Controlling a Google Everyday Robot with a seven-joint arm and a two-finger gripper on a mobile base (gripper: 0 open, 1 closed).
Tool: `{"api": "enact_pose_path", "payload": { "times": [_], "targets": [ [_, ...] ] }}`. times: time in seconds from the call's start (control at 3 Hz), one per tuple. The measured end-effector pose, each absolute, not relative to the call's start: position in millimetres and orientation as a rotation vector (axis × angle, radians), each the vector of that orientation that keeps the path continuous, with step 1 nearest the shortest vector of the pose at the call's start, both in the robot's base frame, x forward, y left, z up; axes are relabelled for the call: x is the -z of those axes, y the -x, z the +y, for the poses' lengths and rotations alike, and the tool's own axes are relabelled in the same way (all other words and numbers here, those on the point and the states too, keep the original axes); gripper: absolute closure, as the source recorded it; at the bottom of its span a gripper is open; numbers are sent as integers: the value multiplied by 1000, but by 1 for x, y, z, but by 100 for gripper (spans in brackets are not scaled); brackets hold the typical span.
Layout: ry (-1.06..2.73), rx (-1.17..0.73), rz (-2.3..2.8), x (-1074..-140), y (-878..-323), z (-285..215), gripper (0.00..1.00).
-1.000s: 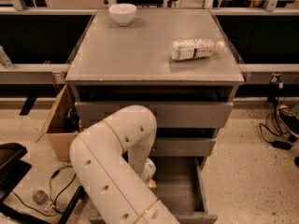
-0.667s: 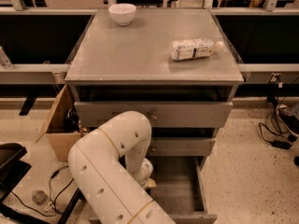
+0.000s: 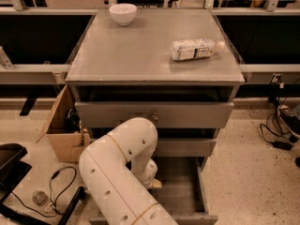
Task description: Pick rxbar chocolate from bottom drawer and place on counter
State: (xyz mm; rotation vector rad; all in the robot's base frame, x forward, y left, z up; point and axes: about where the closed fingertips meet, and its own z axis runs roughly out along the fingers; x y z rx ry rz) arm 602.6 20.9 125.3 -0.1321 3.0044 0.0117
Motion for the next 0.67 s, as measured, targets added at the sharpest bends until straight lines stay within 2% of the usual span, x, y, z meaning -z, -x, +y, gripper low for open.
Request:
{"api": "enact_pose_path", "payload": {
  "times": [0.67],
  "targets": [
    [152,25,3058,-95,-591,25,0]
  ]
}}
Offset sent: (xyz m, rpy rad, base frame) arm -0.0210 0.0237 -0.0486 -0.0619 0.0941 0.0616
